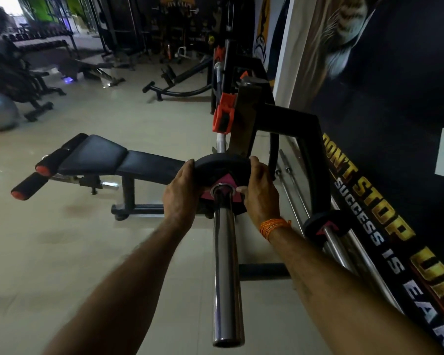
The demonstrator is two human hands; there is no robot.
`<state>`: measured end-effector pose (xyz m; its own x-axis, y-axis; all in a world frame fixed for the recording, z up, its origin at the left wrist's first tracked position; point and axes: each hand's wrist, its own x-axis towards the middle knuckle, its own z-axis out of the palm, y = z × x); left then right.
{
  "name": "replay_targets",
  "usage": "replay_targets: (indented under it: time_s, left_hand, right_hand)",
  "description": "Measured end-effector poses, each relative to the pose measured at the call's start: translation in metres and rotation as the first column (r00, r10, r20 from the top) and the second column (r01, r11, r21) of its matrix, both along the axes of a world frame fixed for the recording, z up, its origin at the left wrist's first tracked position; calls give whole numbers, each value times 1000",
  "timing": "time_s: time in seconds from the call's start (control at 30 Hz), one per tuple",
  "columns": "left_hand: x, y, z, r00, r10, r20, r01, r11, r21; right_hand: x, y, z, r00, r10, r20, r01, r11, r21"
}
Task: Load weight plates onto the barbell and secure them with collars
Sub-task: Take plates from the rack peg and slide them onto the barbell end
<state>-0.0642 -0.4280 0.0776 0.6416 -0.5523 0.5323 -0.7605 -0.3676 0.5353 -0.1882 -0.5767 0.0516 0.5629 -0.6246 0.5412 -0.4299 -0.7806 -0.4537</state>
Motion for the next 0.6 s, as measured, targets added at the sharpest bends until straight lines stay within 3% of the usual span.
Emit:
replay_targets:
  time_s: [0.23, 0.4, 0.5, 0.6]
  left_hand:
    - [18, -14, -6, 999, 41, 16, -41, 999, 35]
    - [15, -15, 2, 997, 81, 2, -81, 990, 115]
    - [8, -11, 14, 995, 96, -30, -88, 974, 207]
    - [-11, 2, 24, 995, 89, -51, -80, 985, 153]
  right_hand:
    - [10, -11, 0, 1000, -12, -6, 12, 1000, 29]
    - [6, -12, 11, 993, -30, -110, 36, 998, 46]
    - [-12, -5, 29, 985, 47, -169, -24, 990, 137]
    - [-50, 5, 49, 977, 59, -203, -37, 993, 110]
